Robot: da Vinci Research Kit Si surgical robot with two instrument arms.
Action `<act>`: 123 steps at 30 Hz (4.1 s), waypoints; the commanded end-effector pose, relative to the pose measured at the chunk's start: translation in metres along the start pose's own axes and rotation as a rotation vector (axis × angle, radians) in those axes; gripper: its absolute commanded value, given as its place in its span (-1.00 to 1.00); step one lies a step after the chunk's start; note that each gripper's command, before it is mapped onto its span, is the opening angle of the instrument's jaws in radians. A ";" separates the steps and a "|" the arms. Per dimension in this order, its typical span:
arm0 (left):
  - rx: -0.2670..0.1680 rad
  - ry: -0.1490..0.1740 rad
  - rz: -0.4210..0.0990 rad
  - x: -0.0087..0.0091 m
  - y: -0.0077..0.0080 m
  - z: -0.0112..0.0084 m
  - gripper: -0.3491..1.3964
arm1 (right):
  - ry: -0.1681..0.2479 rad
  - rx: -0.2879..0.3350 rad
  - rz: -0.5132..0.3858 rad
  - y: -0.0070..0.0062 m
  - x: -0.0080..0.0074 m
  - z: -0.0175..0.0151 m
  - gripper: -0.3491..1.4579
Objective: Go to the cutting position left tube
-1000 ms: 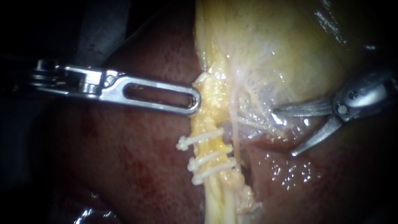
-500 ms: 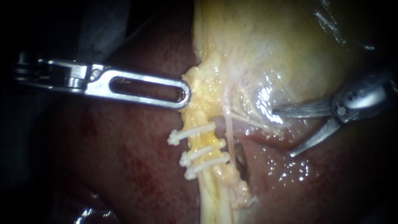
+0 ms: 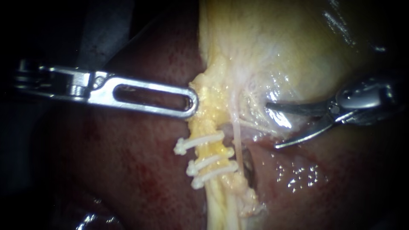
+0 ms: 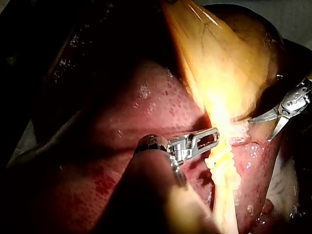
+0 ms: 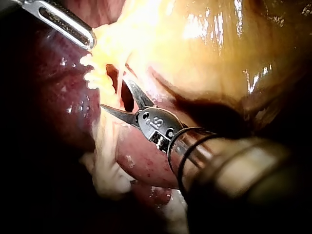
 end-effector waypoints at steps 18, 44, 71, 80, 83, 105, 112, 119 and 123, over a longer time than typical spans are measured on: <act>0.000 0.001 -0.001 0.0004 -0.0007 0.0003 -1.00 | -0.129 0.093 0.112 -0.0006 0.0000 0.0031 -0.14; 0.005 0.006 -0.003 0.0010 -0.0019 0.0010 -1.00 | -0.172 0.122 0.130 -0.0005 -0.0010 0.0069 -0.31; 0.006 0.008 -0.009 0.0008 -0.0019 0.0013 -1.00 | -0.105 0.146 0.146 -0.0002 -0.0011 0.0111 -0.40; 0.006 0.008 -0.009 0.0007 -0.0018 0.0014 -1.00 | -0.072 0.156 0.152 -0.0001 -0.0008 0.0118 -0.40; 0.005 0.007 -0.009 0.0007 -0.0018 0.0015 -1.00 | -0.064 0.159 0.152 -0.0001 -0.0008 0.0121 -0.40; 0.004 0.005 -0.010 0.0006 -0.0019 0.0018 -1.00 | -0.042 0.169 0.145 -0.0003 -0.0009 0.0134 -0.31; 0.004 0.005 -0.010 0.0006 -0.0019 0.0019 -1.00 | -0.034 0.173 0.144 -0.0003 -0.0009 0.0134 -0.31; 0.003 0.005 -0.010 0.0006 -0.0019 0.0019 -1.00 | -0.032 0.175 0.143 -0.0003 -0.0009 0.0135 -0.31; 0.003 0.005 -0.010 0.0006 -0.0019 0.0019 -1.00 | -0.032 0.175 0.143 -0.0003 -0.0010 0.0135 -0.32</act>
